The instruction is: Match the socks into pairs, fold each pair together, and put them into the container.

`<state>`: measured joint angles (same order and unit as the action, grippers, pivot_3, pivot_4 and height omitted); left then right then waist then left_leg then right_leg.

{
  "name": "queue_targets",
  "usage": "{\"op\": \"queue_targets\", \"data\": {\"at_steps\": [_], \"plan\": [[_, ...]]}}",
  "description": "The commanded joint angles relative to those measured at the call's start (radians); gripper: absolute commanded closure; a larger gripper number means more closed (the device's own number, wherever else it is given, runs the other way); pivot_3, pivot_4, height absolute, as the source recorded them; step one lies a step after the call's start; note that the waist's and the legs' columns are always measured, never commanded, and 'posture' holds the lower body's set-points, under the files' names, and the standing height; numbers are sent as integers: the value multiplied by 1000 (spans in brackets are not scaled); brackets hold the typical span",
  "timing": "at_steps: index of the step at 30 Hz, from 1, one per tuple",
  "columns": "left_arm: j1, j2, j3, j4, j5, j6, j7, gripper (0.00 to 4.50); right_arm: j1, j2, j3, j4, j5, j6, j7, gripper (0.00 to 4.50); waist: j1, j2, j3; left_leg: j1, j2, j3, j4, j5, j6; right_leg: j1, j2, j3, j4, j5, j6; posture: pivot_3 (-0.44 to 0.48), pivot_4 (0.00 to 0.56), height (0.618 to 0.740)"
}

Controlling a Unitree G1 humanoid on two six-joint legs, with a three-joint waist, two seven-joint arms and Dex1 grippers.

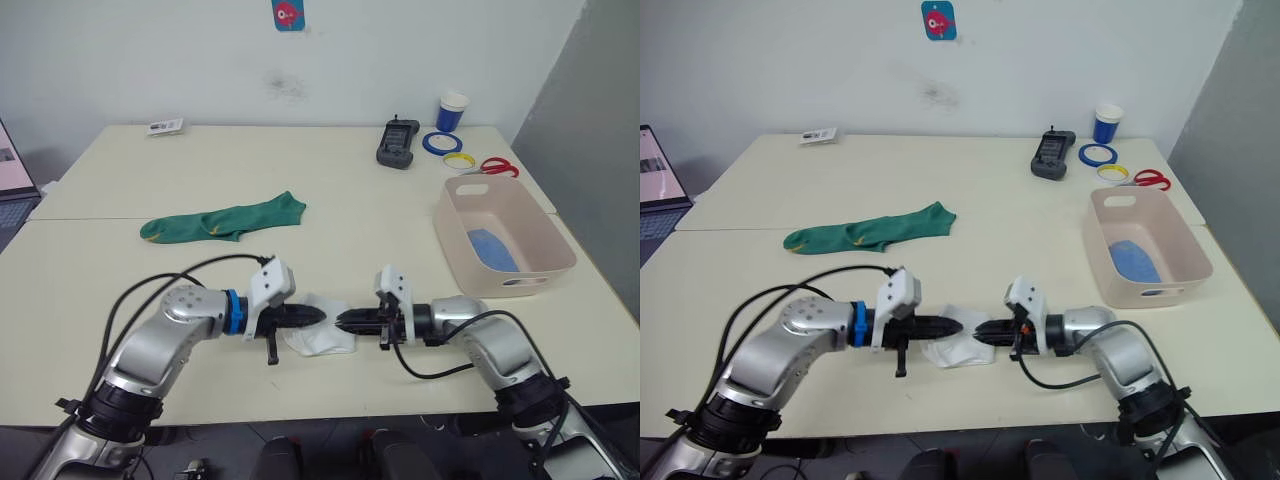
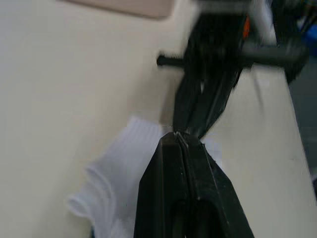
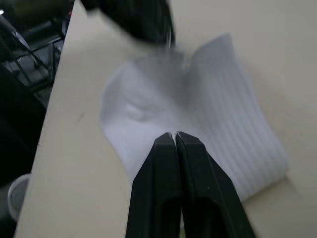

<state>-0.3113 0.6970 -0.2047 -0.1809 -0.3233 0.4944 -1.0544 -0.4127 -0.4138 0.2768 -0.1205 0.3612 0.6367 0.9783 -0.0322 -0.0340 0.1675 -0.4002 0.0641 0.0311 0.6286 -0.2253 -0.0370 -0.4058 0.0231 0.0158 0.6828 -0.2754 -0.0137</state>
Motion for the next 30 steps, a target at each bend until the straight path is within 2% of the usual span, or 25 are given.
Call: {"op": "queue_targets", "data": {"at_steps": [1, 6, 9, 14, 17, 26, 30], "plan": [[14, 4, -15, 81, 82, -119, 12, 4500, -2, -18, -75, -104, 108, 150, -24, 2811, 1, 0, 0, 0, 0, 0, 0, 0, 0, 0, 0, -1, 0, 0, 0, 0, 150, 740], [51, 20, -20, 174, 135, -203, -2, 4500, -27, -25, -138, -179, 213, 483, -143, 1041, 1, 0, 0, 0, 1, 0, -1, 0, 0, 0, 0, -1, 0, 0, -1, 0, 150, 740], [71, 22, -22, 182, 136, -218, -6, 4500, -51, 57, -187, -145, 230, 644, -270, 27, -2, 0, -1, 1, 1, 0, -1, 0, 0, 0, -1, 1, 0, 0, -1, 0, 150, 740], [90, 24, -23, 165, 132, -208, -10, 4500, -112, 212, -315, -50, 247, 877, -402, 27, -3, 1, -1, 1, 1, 1, -1, 0, 0, 0, 0, 0, 1, 0, -1, 0, 150, 740], [96, 26, -20, 156, 131, -202, -10, 4500, -144, 260, -362, 10, 242, 969, -438, 27, -3, 1, -1, 1, 1, 1, -1, 0, 0, 0, 0, 1, 0, 0, -1, 0, 150, 740], [103, 29, -15, 156, 134, -213, -15, 4500, -160, 416, -399, 125, 319, 978, -538, 27, -19, 2, -6, 2, 2, 1, -3, 0, 1, 0, 2, 0, 0, 0, -1, 0, 150, 740], [107, 28, -14, 155, 138, -221, -14, 4500, -174, 508, -442, 160, 288, 972, -586, 27, -22, 3, -7, 2, 2, 0, -3, 0, 1, 0, 2, 0, 1, 0, -1, 0, 150, 740]]}}
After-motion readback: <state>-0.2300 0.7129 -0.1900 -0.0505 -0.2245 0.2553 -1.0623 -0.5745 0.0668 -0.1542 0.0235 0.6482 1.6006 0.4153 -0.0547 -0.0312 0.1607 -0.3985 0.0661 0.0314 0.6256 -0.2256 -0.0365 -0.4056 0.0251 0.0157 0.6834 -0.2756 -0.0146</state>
